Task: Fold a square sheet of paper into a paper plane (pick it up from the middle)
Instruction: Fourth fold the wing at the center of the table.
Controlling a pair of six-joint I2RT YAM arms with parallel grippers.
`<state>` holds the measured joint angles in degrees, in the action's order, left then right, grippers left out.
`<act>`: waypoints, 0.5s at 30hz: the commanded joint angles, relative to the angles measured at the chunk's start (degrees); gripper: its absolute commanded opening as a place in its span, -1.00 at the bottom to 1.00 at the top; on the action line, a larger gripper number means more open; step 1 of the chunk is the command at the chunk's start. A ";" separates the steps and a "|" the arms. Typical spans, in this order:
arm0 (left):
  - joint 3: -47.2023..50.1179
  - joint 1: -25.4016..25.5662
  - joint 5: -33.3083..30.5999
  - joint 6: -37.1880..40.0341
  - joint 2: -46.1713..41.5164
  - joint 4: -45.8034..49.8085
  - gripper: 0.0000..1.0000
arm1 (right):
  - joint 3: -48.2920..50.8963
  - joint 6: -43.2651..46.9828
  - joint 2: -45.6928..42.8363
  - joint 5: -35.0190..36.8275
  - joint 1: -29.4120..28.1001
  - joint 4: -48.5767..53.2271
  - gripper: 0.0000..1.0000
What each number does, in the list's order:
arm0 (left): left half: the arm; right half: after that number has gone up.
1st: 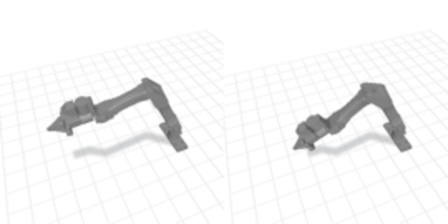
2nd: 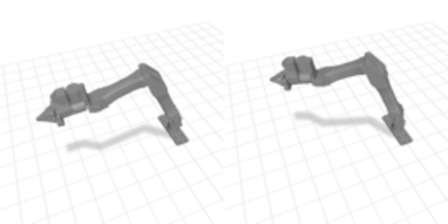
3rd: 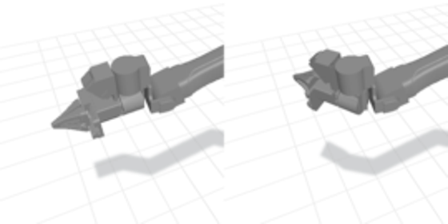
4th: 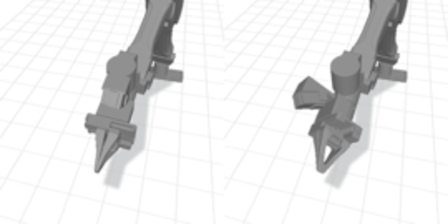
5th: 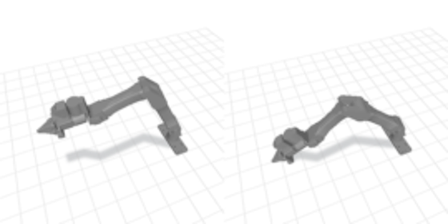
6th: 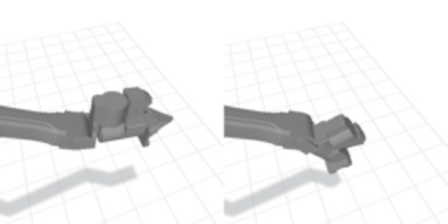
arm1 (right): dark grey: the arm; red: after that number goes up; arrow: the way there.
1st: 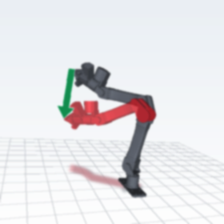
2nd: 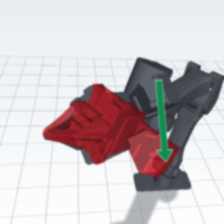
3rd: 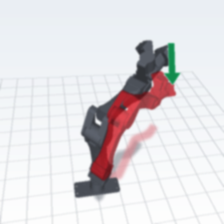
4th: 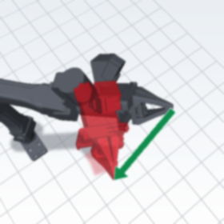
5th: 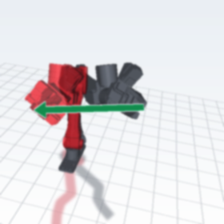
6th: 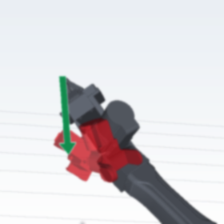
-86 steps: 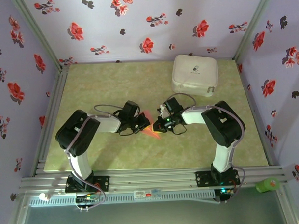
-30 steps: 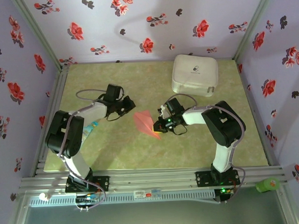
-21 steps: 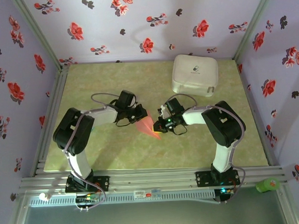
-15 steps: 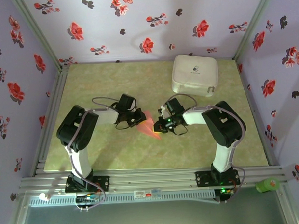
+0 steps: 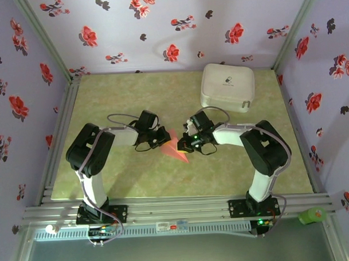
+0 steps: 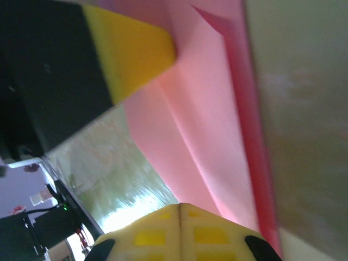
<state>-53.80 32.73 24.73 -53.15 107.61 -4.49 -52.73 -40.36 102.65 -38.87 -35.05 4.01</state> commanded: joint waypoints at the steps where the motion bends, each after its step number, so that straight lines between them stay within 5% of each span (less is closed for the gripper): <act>1: 2.10 -0.39 -2.76 1.16 0.99 3.88 -0.81 | -4.09 -3.11 3.85 0.10 -1.13 -2.70 -0.98; 8: 2.07 -0.39 -2.77 0.61 1.30 3.04 -0.80 | -6.71 -1.84 10.82 2.05 -1.53 -0.72 -0.96; 15: 2.40 -0.56 -2.98 0.38 1.62 2.65 -0.82 | -1.18 -0.01 8.18 1.81 -1.25 0.30 -0.93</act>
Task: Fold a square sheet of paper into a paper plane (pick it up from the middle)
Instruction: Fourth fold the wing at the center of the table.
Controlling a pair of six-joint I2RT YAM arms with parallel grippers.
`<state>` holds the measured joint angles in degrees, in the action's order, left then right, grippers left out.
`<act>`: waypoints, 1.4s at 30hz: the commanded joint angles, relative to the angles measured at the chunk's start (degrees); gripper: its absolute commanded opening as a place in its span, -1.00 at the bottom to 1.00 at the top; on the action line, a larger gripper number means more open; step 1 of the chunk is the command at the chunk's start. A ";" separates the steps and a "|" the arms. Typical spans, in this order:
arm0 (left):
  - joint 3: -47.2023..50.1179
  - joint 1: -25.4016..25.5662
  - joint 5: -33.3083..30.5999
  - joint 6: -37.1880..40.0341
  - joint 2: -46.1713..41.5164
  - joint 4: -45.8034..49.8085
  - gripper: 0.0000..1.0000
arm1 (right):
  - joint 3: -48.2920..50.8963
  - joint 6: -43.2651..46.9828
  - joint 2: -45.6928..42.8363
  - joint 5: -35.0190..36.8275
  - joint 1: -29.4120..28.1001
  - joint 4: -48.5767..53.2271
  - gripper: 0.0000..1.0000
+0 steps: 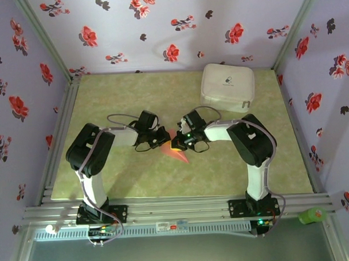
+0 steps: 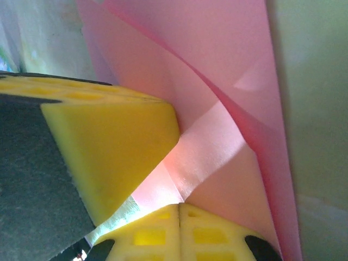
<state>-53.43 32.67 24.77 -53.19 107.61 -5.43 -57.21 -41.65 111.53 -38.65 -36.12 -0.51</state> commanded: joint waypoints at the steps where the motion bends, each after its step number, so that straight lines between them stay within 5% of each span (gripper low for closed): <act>1: 2.06 -0.58 -3.35 0.25 1.58 3.59 -0.82 | 3.66 1.35 -1.46 1.09 -0.18 5.10 -0.93; 29: 2.09 -0.85 -4.21 -0.47 1.46 4.02 -0.83 | 19.12 9.08 -15.38 -2.17 2.22 10.37 -0.83; 36: 2.12 -0.85 -3.86 -0.46 0.87 3.94 -0.84 | 16.55 5.89 -22.15 -6.08 3.38 7.07 -0.80; 42: 2.45 -0.71 -3.86 -0.75 0.63 3.37 -0.83 | 9.81 6.08 -16.87 -5.61 3.51 7.81 -0.81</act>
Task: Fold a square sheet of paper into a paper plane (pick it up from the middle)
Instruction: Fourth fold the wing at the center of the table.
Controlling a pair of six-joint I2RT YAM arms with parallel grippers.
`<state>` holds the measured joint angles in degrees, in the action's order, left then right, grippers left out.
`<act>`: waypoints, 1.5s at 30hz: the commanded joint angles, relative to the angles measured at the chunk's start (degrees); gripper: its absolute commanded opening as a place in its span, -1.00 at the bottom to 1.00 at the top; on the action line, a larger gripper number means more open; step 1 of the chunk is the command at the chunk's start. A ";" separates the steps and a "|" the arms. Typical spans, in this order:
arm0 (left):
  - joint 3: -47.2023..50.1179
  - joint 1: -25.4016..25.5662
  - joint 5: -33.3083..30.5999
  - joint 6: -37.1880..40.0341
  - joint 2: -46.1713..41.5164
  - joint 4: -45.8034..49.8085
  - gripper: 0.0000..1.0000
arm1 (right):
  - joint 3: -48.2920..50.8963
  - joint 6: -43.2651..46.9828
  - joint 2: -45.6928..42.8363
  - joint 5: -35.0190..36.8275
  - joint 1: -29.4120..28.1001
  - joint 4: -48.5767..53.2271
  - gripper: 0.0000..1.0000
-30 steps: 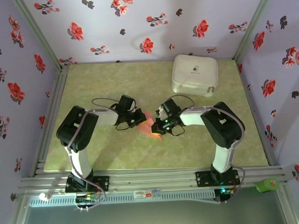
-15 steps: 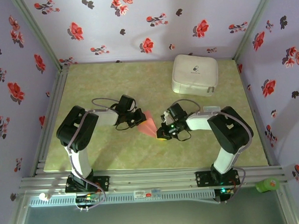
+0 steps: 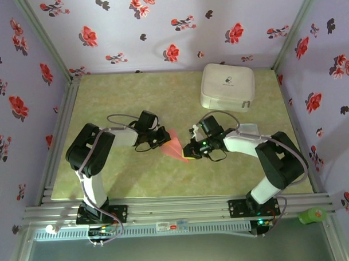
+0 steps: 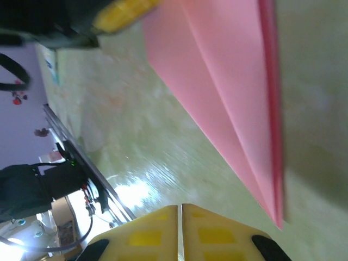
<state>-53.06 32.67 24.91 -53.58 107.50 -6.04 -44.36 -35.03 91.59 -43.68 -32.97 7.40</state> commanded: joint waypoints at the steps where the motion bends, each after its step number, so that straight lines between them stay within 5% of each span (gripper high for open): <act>1: 2.00 -0.76 -3.93 -0.32 0.78 3.88 -0.83 | -4.26 -0.64 4.61 -0.45 0.33 0.07 -0.81; 14: 1.14 -0.67 -2.78 -0.40 0.48 3.58 -0.80 | -2.27 -1.15 12.74 2.88 0.36 -1.51 -0.86; 29: -3.41 -0.01 3.39 2.09 -5.62 2.43 -0.48 | 0.31 -1.90 13.23 7.13 0.45 0.12 -0.96; 37: -0.31 4.84 2.47 -3.98 -5.41 -2.82 -0.80 | 0.22 -2.40 13.43 8.44 0.45 0.87 -0.98; 45: 4.01 7.59 0.65 -9.32 -1.80 -7.76 -0.89 | 0.47 -2.47 13.75 8.82 0.45 0.88 -0.99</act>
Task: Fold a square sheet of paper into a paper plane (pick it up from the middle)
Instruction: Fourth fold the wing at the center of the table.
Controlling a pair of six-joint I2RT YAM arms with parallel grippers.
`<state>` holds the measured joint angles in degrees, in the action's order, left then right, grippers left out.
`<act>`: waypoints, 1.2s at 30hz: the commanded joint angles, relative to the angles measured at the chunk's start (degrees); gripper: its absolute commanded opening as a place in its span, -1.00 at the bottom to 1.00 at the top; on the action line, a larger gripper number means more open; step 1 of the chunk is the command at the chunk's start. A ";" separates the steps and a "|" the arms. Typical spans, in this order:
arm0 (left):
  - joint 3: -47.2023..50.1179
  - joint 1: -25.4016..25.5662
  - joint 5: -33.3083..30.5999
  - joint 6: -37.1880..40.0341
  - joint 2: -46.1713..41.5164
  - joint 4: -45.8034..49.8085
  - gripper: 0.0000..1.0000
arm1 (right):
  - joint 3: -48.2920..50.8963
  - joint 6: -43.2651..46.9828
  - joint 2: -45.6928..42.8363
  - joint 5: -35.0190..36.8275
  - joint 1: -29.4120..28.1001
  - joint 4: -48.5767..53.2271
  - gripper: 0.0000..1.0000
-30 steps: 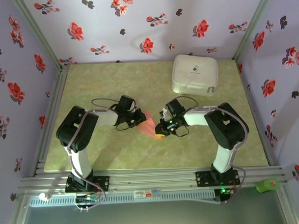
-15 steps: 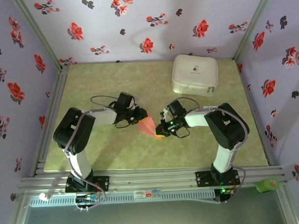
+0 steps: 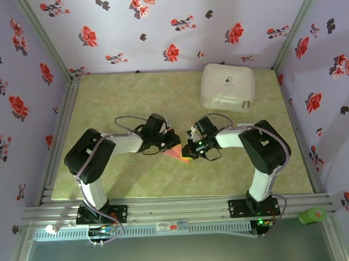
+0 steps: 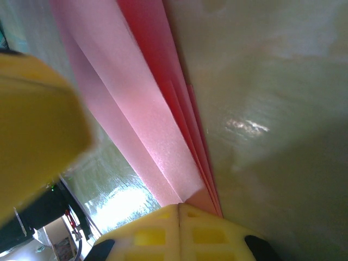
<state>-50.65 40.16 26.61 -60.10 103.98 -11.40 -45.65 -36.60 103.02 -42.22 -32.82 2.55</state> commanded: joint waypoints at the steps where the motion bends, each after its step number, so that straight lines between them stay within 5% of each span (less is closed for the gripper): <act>1: 1.86 0.35 -1.10 -2.86 2.08 -2.49 -0.89 | 1.86 -0.92 2.27 7.58 0.30 5.80 -0.99; 14: 1.70 -1.20 -9.58 0.67 2.91 6.71 -0.90 | 2.03 -0.54 2.36 8.11 0.30 6.59 -1.00; 36: -4.95 -17.47 -6.26 9.66 7.62 12.45 -0.79 | 2.19 0.80 2.80 7.63 0.30 7.23 -0.99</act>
<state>-54.74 27.07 26.63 -53.52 108.42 -3.79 -45.69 -36.38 103.02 -41.54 -32.82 2.17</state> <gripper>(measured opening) 0.102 0.048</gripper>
